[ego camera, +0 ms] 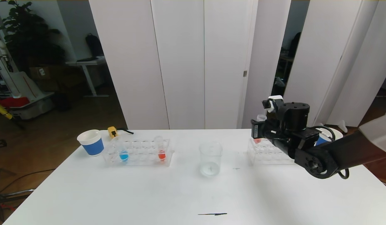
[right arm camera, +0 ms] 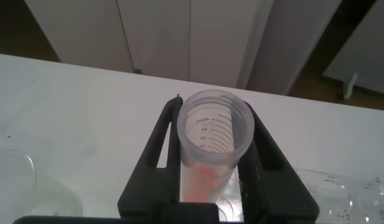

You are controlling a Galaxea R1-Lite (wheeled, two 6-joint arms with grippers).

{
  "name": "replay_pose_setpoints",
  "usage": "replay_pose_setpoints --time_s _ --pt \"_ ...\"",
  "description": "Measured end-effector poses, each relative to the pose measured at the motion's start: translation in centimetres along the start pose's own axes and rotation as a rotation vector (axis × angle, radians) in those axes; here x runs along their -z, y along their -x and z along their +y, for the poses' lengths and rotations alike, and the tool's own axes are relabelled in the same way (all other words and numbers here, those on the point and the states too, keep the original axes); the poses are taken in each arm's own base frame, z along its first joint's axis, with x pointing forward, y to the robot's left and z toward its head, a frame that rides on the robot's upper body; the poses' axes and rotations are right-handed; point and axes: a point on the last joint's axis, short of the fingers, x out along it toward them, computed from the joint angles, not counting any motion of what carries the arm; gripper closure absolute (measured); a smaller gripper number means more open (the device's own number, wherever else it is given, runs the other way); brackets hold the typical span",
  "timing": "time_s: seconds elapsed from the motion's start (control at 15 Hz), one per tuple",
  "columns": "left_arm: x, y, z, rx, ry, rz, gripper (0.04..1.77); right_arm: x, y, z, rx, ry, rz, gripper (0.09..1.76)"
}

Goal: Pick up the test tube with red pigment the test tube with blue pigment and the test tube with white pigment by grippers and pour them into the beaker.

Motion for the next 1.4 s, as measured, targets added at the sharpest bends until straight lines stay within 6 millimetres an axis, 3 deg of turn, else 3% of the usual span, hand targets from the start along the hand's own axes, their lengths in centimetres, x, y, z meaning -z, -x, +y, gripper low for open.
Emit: replay_pose_setpoints --time_s 0.13,0.33,0.53,0.87,1.13,1.4 --pt "0.0 0.0 0.0 0.0 0.0 0.0 0.08 -1.6 -0.2 -0.9 -0.117 0.024 -0.028 1.26" --pt "0.0 0.0 0.0 0.0 0.0 0.0 0.08 -3.1 -0.6 -2.4 -0.197 0.215 -0.081 1.26" --pt "0.0 0.0 0.0 0.0 0.0 0.0 0.08 -4.8 -1.4 -2.5 -0.27 0.241 -0.103 1.26" --pt "0.0 0.0 0.0 0.0 0.0 0.0 0.08 -8.1 -2.7 -0.1 -0.374 0.248 -0.123 1.26" --pt "0.0 0.0 0.0 0.0 0.0 0.0 0.08 -8.1 -3.3 3.1 -0.453 0.258 -0.145 1.26" --pt "0.0 0.0 0.0 0.0 0.0 0.0 0.08 -8.3 -3.7 4.3 -0.582 0.265 -0.184 1.26"
